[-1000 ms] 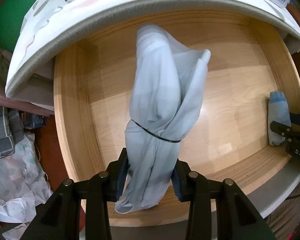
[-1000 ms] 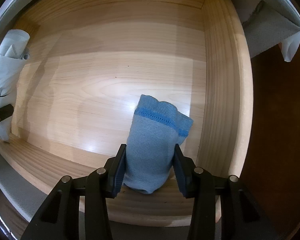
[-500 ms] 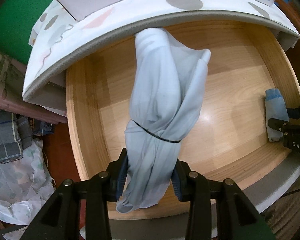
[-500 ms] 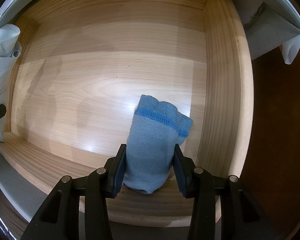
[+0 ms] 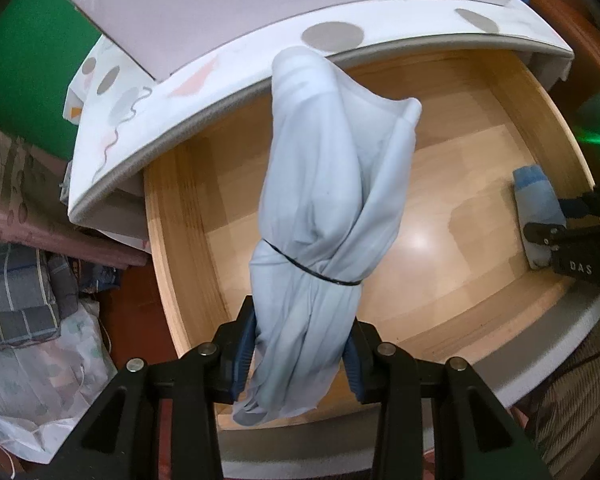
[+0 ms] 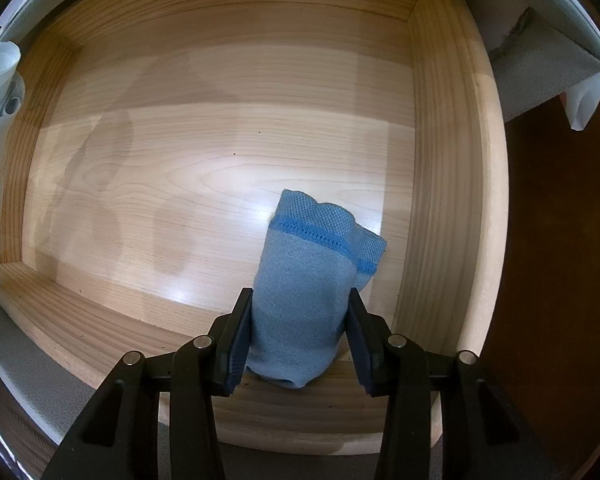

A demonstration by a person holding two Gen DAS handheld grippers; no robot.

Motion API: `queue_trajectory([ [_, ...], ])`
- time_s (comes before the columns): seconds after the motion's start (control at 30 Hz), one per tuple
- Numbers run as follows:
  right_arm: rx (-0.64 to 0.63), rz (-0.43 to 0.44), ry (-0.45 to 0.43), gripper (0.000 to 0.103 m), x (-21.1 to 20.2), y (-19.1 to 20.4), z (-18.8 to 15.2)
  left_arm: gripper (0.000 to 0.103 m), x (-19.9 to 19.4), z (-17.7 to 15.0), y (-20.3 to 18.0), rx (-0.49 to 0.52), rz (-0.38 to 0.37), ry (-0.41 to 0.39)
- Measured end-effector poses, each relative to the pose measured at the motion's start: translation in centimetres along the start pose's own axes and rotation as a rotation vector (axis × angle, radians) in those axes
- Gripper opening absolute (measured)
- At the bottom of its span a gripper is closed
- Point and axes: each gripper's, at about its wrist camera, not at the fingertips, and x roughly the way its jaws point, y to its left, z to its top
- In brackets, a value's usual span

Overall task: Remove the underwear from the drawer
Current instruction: 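Carry the grey-blue bundle up over the white box with the left gripper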

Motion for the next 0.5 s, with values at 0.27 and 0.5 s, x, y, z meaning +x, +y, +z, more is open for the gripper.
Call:
queue_trajectory([
  [0.27,-0.001,0.0,0.0,0.04,0.0,0.0,0.0,0.039,-2.3,-0.6,-0.9,0.043,0.006,-0.044],
  [0.5,0.0,0.0,0.0,0.04,0.0,0.0,0.0,0.039,-4.2,-1.1,-1.8,0.077,0.013,-0.084],
])
